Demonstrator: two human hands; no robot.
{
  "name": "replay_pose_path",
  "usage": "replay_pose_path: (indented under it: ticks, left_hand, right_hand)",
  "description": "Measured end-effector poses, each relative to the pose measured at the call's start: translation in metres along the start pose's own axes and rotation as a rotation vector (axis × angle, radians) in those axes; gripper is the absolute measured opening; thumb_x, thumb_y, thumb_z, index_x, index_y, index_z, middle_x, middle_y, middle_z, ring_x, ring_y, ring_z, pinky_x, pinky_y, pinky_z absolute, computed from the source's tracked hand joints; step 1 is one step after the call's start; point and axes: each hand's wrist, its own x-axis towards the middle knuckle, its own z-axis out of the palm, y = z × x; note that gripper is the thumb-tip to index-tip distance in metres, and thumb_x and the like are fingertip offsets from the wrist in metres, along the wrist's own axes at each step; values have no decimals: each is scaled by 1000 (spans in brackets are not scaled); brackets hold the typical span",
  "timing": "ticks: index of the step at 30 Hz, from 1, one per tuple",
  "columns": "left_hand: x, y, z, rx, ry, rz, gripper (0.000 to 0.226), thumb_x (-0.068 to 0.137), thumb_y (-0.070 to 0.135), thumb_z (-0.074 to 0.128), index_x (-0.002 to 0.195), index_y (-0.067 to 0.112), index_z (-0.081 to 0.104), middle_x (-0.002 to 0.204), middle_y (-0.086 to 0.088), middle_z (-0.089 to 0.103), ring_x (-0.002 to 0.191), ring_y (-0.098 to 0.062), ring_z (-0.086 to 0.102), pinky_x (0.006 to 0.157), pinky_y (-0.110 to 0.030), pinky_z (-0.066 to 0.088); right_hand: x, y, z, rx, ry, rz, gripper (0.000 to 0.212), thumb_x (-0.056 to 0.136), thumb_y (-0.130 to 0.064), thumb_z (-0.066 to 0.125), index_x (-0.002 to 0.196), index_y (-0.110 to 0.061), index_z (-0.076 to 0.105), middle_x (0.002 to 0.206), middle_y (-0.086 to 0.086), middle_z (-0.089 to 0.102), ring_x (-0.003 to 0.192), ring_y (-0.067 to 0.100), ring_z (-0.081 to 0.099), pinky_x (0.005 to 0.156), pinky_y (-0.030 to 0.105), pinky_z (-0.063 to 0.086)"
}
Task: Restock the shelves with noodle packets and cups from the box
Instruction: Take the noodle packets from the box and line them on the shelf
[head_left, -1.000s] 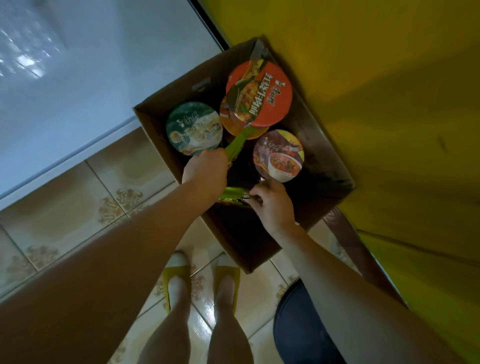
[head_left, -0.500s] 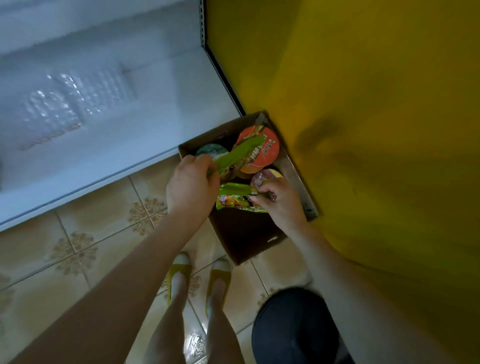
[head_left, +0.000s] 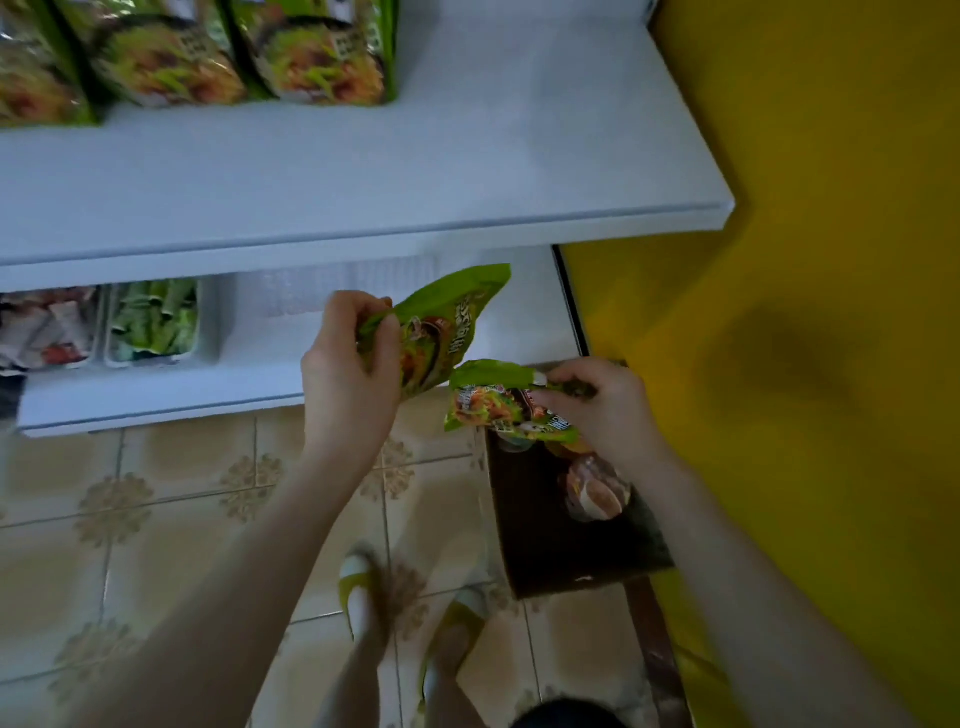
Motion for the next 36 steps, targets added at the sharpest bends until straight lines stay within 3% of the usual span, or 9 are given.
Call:
replay_pose_path:
  ticks: [5, 8, 10, 14, 22, 27, 31, 36]
  left_hand:
    - [27, -2, -66, 17, 217, -42, 9, 94, 6, 45, 95, 14, 42, 76, 19, 41, 65, -1, 39, 56, 2, 30]
    - [44, -8, -110, 15, 365, -71, 7, 95, 6, 44, 100, 4, 47, 76, 14, 39, 64, -1, 35, 57, -2, 31]
    - [57, -16, -138, 17, 445, -105, 14, 95, 7, 44, 105, -2, 48, 80, 7, 40, 68, 1, 32, 58, -13, 27]
    - [80, -33, -189, 16, 558, -143, 19, 95, 10, 45, 107, -5, 48, 91, 0, 45, 84, -10, 40, 67, -15, 27]
    - [126, -46, -258, -82, 693, -181, 14, 95, 13, 45, 106, 5, 48, 89, 4, 45, 84, -8, 41, 69, -15, 30]
    - [150, -52, -272, -162, 733, -215, 5, 94, 15, 45, 97, 17, 41, 81, 19, 41, 84, -10, 45, 74, -21, 37]
    - [168, -66, -269, -203, 779, -225, 6, 93, 13, 46, 95, 16, 41, 81, 19, 42, 85, -12, 47, 77, -29, 41]
    - [177, -76, -260, -217, 798, -229, 6, 93, 14, 46, 94, 17, 42, 81, 18, 43, 86, -13, 48, 79, -33, 43]
  right_hand:
    - [32, -69, 16, 0, -82, -101, 19, 76, -15, 74, 92, -6, 69, 83, -5, 59, 75, 6, 53, 67, 9, 40]
    - [49, -111, 32, 10, -85, -166, 17, 75, -14, 74, 90, -8, 68, 78, -11, 58, 70, -5, 52, 64, 3, 40]
    - [59, -138, 43, 33, -85, -193, 13, 76, -14, 74, 86, -12, 66, 74, -17, 56, 67, -8, 52, 62, 2, 40]
    - [81, -188, 60, 33, -66, -270, 9, 78, -12, 72, 83, -11, 65, 70, -13, 56, 67, -1, 53, 58, 5, 40]
    - [134, -266, 90, 113, 41, -320, 9, 79, -14, 71, 84, -12, 63, 81, 8, 64, 80, 24, 62, 71, 32, 50]
    - [165, -294, 110, 135, 130, -345, 16, 79, -13, 71, 92, -5, 66, 84, 2, 62, 80, 15, 58, 67, 15, 44]
    - [194, -303, 128, 106, 151, -354, 22, 80, -13, 70, 96, 1, 65, 84, 3, 60, 80, 14, 55, 62, 5, 38]
    - [216, -297, 137, 27, 138, -363, 24, 80, -15, 70, 97, 1, 65, 85, 5, 59, 82, 15, 53, 69, 23, 38]
